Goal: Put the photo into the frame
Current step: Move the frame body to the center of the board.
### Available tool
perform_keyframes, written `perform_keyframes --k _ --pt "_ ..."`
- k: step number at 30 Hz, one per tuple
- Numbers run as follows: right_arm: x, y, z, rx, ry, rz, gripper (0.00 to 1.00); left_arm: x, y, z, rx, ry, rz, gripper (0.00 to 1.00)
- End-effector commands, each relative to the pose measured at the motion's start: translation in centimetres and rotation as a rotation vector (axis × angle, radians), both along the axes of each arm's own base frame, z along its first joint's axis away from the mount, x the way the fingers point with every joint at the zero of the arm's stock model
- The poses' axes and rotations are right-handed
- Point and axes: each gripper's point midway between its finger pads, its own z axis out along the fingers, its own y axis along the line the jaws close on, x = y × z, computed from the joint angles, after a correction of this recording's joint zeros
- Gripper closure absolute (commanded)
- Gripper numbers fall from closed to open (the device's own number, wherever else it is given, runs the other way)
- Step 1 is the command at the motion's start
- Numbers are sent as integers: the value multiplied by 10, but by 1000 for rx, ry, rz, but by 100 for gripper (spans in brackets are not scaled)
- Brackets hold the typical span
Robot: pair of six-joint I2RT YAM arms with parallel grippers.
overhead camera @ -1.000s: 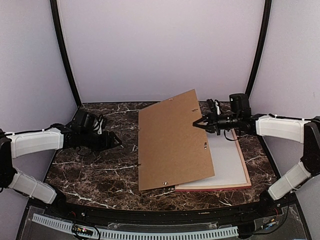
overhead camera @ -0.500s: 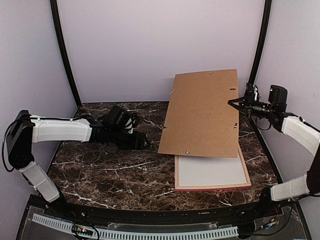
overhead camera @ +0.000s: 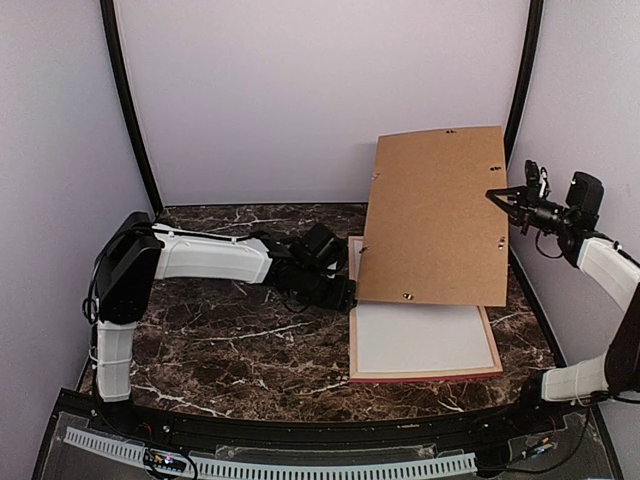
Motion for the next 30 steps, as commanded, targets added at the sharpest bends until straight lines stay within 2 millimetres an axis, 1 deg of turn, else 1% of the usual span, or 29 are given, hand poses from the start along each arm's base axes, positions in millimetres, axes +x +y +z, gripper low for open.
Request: perform_keyframes --k 1,2,7,10,12,16,20,24,30 --pt "-12 1 33 29 -99 15 100 -9 -19 -9 53 -16 -50 26" --pt "-12 -1 34 29 -101 8 100 -8 -20 -14 61 -13 -49 27" --pt "-9 -17 33 12 -104 -48 100 -8 -28 -19 38 -10 -57 32" --pt "-3 -33 26 -36 -79 -112 100 -8 -31 -19 23 -14 -57 32" --pt "0 -39 23 -64 -79 -139 100 -11 -35 -20 7 3 -72 34" --pt "1 -40 22 -65 -79 -141 100 -12 -36 -25 12 8 -71 39" --pt "0 -40 24 -67 -84 -141 100 -10 -34 -31 21 13 -51 47" --pt "0 -41 25 -67 -83 -142 100 -6 -28 -34 45 1 -15 59" --pt "-1 -40 24 -68 -82 -140 100 -3 -20 -37 73 -4 27 68"
